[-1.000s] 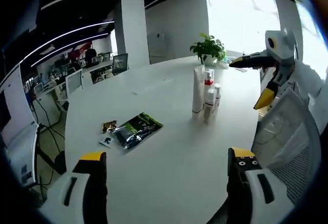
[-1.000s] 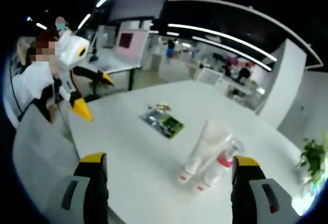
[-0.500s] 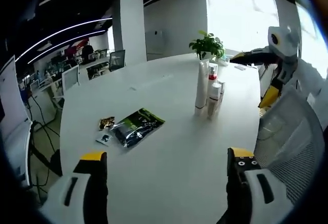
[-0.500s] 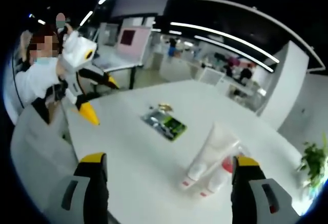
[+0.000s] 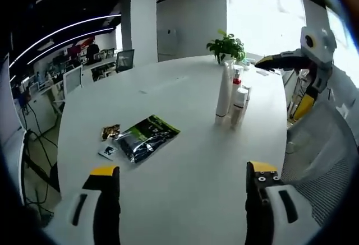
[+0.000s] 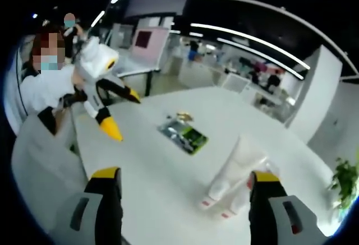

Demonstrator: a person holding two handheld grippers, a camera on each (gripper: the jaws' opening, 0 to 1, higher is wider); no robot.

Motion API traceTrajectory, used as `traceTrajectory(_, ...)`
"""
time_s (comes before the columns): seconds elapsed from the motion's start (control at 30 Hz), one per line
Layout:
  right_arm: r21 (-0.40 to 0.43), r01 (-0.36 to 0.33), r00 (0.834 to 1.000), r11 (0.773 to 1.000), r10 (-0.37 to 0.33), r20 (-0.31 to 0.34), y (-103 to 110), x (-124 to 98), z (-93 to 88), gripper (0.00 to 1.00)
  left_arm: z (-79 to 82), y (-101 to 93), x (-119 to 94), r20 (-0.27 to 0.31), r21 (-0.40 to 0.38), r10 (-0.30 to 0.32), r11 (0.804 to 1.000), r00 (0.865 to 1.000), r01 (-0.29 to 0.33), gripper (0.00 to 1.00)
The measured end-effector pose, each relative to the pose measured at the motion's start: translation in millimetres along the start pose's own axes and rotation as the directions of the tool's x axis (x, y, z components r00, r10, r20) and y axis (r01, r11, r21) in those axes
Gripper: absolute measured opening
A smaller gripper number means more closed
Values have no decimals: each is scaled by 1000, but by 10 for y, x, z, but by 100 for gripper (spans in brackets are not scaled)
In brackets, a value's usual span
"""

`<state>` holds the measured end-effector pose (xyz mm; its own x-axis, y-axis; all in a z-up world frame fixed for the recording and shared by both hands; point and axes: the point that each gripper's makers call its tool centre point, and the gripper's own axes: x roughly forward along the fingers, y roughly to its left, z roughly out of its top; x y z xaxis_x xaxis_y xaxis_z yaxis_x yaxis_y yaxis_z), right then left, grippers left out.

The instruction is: Arrange the skincare products in the storage area until every visible bottle or jar stands upright without overlapping.

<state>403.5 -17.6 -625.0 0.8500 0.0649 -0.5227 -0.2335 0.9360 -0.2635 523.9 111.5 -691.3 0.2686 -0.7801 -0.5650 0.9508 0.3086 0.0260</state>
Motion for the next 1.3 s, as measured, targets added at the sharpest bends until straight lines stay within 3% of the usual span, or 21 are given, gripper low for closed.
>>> traceTrajectory(0.07,2,-9,1000,1000,9,3,20,18,2,92,-83,31,58,-41,6,4,1000,999,-4,92)
traceTrajectory(0.37,6,-35,999,999,35,1,69,130,-44,89,-97,65,218,-47,-7,-14,1000,999,13,88)
traceTrajectory(0.6,26,-58,998,998,57,18,120,249,-40,87,-109,141,311,-56,-62,-26,998,998,22,87)
traceTrajectory(0.63,28,-62,998,998,61,22,127,268,-37,88,-97,104,311,-42,-116,-47,992,998,42,87)
traceTrajectory(0.73,34,-72,997,997,71,33,160,341,-39,87,-53,62,331,-2,-173,-79,982,997,77,85)
traceTrajectory(0.87,31,-82,996,996,81,46,205,400,-26,86,-182,131,379,-50,-167,-55,985,997,46,83)
traceTrajectory(1.17,22,-100,993,995,99,58,279,524,-82,84,-193,155,514,-38,-271,-43,962,998,32,79)
traceTrajectory(1.23,28,-107,992,994,105,64,293,541,-106,83,-191,164,547,-32,-307,-41,951,999,29,79)
traceTrajectory(1.3,42,-112,991,993,109,72,308,549,-126,82,-150,142,573,-1,-381,-47,924,999,43,79)
